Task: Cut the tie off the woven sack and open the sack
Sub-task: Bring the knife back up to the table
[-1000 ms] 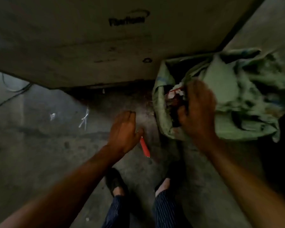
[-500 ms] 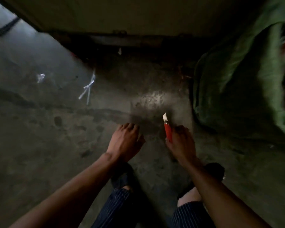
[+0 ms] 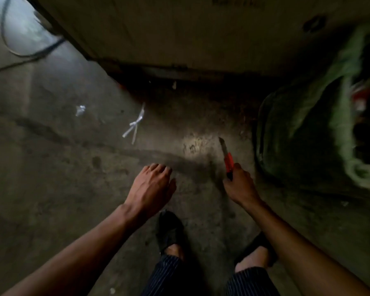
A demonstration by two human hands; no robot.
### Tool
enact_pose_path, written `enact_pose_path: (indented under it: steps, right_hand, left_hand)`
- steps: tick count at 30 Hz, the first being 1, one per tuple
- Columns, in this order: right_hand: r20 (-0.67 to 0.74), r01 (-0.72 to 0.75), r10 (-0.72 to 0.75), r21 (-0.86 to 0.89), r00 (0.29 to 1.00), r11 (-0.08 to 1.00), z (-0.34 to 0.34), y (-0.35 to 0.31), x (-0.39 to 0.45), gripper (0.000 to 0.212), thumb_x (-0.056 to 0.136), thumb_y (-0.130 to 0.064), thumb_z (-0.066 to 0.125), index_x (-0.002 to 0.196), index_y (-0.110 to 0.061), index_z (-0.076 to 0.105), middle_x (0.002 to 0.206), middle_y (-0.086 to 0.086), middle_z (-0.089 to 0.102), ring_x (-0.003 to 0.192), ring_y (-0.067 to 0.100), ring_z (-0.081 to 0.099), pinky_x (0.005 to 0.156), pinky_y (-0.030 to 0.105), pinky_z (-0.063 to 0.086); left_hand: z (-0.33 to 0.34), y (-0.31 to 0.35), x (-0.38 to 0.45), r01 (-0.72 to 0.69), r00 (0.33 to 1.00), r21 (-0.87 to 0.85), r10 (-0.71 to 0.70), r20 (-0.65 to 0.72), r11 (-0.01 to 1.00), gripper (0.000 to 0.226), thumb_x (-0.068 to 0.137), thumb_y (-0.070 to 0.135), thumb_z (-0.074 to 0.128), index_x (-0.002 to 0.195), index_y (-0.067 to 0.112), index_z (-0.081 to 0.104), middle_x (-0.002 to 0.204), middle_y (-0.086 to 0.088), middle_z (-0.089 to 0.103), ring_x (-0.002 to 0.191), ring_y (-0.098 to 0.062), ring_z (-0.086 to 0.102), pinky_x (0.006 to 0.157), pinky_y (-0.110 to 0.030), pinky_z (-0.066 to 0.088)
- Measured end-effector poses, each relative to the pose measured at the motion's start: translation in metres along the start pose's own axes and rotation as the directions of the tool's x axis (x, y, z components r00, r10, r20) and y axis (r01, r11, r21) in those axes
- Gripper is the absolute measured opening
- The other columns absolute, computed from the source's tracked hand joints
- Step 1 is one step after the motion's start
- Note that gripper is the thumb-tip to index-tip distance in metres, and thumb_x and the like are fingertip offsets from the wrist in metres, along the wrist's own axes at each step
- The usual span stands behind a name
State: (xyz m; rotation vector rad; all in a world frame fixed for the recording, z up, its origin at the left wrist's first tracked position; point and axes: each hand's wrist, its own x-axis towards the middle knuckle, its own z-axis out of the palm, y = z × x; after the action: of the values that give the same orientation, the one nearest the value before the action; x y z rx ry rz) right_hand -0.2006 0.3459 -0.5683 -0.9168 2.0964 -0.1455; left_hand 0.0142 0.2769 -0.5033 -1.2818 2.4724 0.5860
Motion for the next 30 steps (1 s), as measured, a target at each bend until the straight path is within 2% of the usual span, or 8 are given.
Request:
enact_pose_path:
  steps: [7, 9, 11, 16, 18, 23, 27, 30]
  right_hand:
    - [-0.149, 0.300, -0.269, 0.254, 0.952, 0.920, -0.193, -0.176, -0.162, 0.017, 0.082, -0.011, 0.057, 0.097, -0.016, 0.052, 0.083, 0.001, 0.056, 0.079, 0.023, 0.057, 0.061, 0.025, 0.039]
    - [-0.189, 0.374, -0.333, 0.269, 0.924, 0.887, -0.241, -0.218, -0.208, 0.025, 0.084, -0.012, 0.058, 0.108, -0.019, 0.055, 0.093, -0.003, 0.058, 0.089, 0.016, 0.058, 0.071, 0.022, 0.041]
    - [-0.274, 0.432, -0.364, 0.254, 0.890, 0.865, -0.288, -0.256, -0.247, 0.026, 0.083, -0.013, 0.061, 0.108, -0.015, 0.058, 0.098, 0.003, 0.059, 0.092, 0.018, 0.059, 0.081, 0.027, 0.045]
    - [-0.382, 0.523, -0.427, 0.197, 0.820, 0.829, -0.385, -0.333, -0.282, 0.012, 0.077, -0.011, 0.066, 0.087, -0.007, 0.060, 0.088, 0.019, 0.062, 0.080, 0.034, 0.064, 0.076, 0.044, 0.053]
    - [-0.403, 0.535, -0.425, 0.215, 0.810, 0.817, -0.417, -0.360, -0.282, 0.011, 0.077, -0.009, 0.067, 0.080, -0.009, 0.056, 0.082, 0.024, 0.064, 0.078, 0.040, 0.064, 0.073, 0.050, 0.054]
    - [-0.406, 0.543, -0.445, 0.164, 0.798, 0.824, -0.478, -0.407, -0.262, 0.017, 0.077, -0.015, 0.071, 0.086, -0.008, 0.058, 0.074, 0.001, 0.058, 0.076, 0.024, 0.062, 0.071, 0.038, 0.054]
    - [-0.364, 0.480, -0.401, 0.158, 0.841, 0.863, -0.503, -0.429, -0.208, 0.023, 0.073, -0.015, 0.075, 0.089, -0.010, 0.059, 0.086, 0.007, 0.065, 0.084, 0.024, 0.064, 0.076, 0.037, 0.056]
    - [-0.358, 0.449, -0.373, 0.156, 0.856, 0.880, -0.509, -0.444, -0.162, 0.024, 0.068, -0.016, 0.078, 0.083, -0.007, 0.062, 0.085, 0.008, 0.068, 0.079, 0.022, 0.065, 0.070, 0.034, 0.053]
  left_hand:
    - [-0.255, 0.029, -0.064, -0.051, 0.955, 0.004, 0.050, -0.293, 0.999, 0.040, 0.085, 0.037, 0.036, 0.088, 0.010, 0.064, 0.084, -0.009, 0.067, 0.082, -0.028, 0.064, 0.077, -0.037, 0.047]
    - [-0.319, 0.035, -0.088, -0.086, 0.923, 0.020, 0.088, -0.374, 0.996, 0.033, 0.085, 0.035, 0.040, 0.085, 0.011, 0.063, 0.082, -0.007, 0.066, 0.081, -0.026, 0.064, 0.079, -0.031, 0.042]
    - [-0.383, 0.039, -0.110, -0.115, 0.883, 0.012, 0.108, -0.457, 0.993, 0.031, 0.085, 0.033, 0.044, 0.087, 0.010, 0.064, 0.087, -0.007, 0.068, 0.087, -0.025, 0.064, 0.083, -0.031, 0.044]
    - [-0.513, 0.027, -0.129, -0.103, 0.781, 0.102, 0.144, -0.608, 0.989, 0.037, 0.082, 0.034, 0.044, 0.091, 0.006, 0.066, 0.090, -0.010, 0.071, 0.090, -0.028, 0.067, 0.086, -0.030, 0.039]
    - [-0.553, 0.019, -0.127, -0.072, 0.745, 0.113, 0.128, -0.655, 0.991, 0.038, 0.081, 0.036, 0.043, 0.092, 0.008, 0.067, 0.091, -0.009, 0.071, 0.091, -0.027, 0.067, 0.084, -0.032, 0.047]
    - [-0.616, 0.004, -0.101, -0.054, 0.687, 0.091, 0.103, -0.719, 0.994, 0.040, 0.082, 0.038, 0.042, 0.096, 0.009, 0.066, 0.096, -0.008, 0.071, 0.093, -0.026, 0.067, 0.082, -0.034, 0.053]
    - [-0.633, -0.008, -0.050, -0.047, 0.693, 0.094, 0.100, -0.714, 0.994, 0.042, 0.083, 0.040, 0.044, 0.103, 0.011, 0.067, 0.102, -0.006, 0.072, 0.097, -0.023, 0.068, 0.084, -0.034, 0.054]
    - [-0.633, -0.019, -0.002, -0.040, 0.721, 0.067, 0.075, -0.689, 0.997, 0.036, 0.082, 0.034, 0.061, 0.109, 0.010, 0.065, 0.110, -0.006, 0.071, 0.105, -0.022, 0.066, 0.089, -0.035, 0.052]
